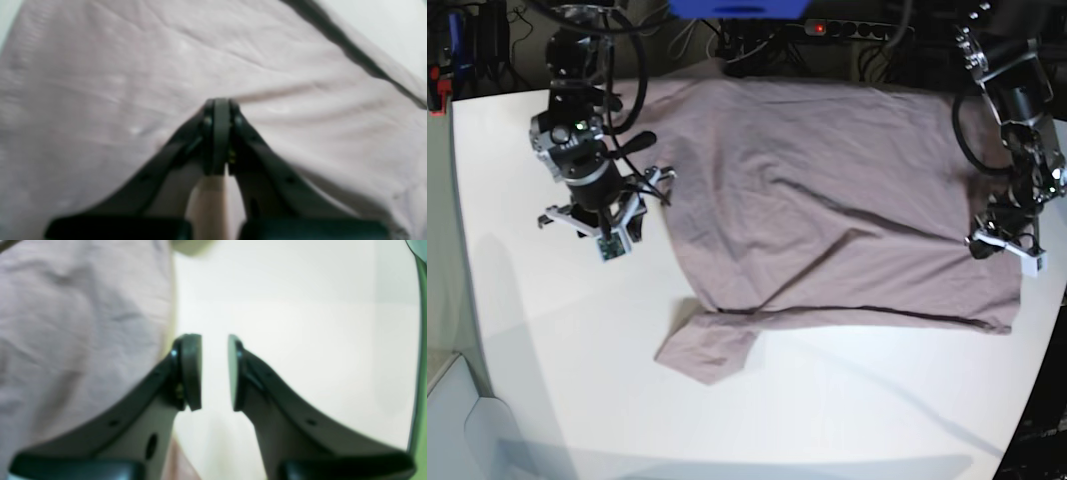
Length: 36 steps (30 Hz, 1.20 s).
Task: Layout the t-shirt on the table in an organized manner, then fold the t-shirt properly
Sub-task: 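Move the right gripper to the shirt's side edge and grasp it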
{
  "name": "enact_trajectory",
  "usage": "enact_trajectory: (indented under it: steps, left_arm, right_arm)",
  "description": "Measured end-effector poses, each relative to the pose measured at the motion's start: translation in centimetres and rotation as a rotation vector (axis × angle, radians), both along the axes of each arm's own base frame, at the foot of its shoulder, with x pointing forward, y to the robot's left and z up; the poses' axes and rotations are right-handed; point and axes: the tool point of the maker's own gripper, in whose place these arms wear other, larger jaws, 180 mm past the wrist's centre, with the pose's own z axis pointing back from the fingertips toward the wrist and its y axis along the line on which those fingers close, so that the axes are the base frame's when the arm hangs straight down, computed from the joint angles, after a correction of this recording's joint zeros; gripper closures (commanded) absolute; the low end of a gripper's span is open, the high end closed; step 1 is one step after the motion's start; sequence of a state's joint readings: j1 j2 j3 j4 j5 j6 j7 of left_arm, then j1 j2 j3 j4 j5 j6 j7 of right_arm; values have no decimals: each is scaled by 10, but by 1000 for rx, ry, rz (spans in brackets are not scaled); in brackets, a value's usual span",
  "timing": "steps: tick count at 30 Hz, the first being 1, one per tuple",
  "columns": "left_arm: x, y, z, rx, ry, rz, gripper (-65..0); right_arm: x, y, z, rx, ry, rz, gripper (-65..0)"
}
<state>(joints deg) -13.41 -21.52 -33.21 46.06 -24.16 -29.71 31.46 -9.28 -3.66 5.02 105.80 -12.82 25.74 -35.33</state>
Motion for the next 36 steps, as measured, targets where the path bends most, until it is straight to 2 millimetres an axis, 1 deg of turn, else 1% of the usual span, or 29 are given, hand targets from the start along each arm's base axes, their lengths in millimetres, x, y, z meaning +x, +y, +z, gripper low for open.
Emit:
enact_trajectory:
  steps: [2,4,6,9,11,12,13,14,15,17,18,19,21,24,26,28,29,30,32,34,36]
  left_arm:
    - [-1,8,3,22,17,-6,0]
    - [-3,12,7,45,23,-12,0]
    - [1,12,19,78,0,-28,0]
    - [12,4,51,127,-6,-94,0]
    - [18,-9,71,137,-30,-138,0]
    - [19,-17,76,131,-53,-144,0]
    - [17,-28,75,117,-69,-149,0]
    - [9,-41,65,98,-50,-164,0]
    - [-2,-56,50,75,-8,-180,0]
    - [-20,-79,25,48,56,-196,0]
    - [-26,-86,16,42,81,-203,0]
    - [-28,-90,13,46,90,-204,0]
    - [-27,-90,12,74,87,-205,0]
    - [-34,-93,3,106,124,-214,0]
    - [-35,-91,2,108,117,-211,0]
    - [-36,-86,3,128,122,-214,0]
    - [-36,-81,4,148,115,-210,0]
    - [-37,-78,5,153,108,-205,0]
    - [-41,-73,3,159,112,-200,0]
    - [-41,-73,3,156,109,-198,0]
    - [-39,-74,2,145,100,-193,0]
  right_arm:
    - [-5,3,-3,7,7,9,-193]
    - [-12,7,-9,8,28,18,-198]
    - [-13,12,-11,5,40,37,-200]
    - [-9,19,-7,12,24,53,-200]
    - [-6,17,-5,11,16,48,-201]
    - [-3,15,-3,6,12,46,-201]
    - [2,13,-1,-3,7,44,-201]
    - [10,13,3,0,-11,44,-201]
    - [18,14,6,7,-27,46,-202]
    - [31,14,4,4,-25,54,-202]
    - [36,13,1,2,-20,58,-202]
    - [40,10,-5,1,-7,61,-202]
    - [44,5,-23,-17,52,53,-202]
    - [49,8,-44,-1,110,59,-202]
    - [44,14,-57,13,142,70,-202]
    - [35,19,-68,11,175,85,-202]
    - [32,24,-71,3,187,103,-202]
    - [30,34,-72,-8,191,139,-202]
    - [23,63,-72,0,186,247,-201]
    - [8,92,-74,22,203,381,-201]
    - [-3,110,-75,28,218,461,-201]
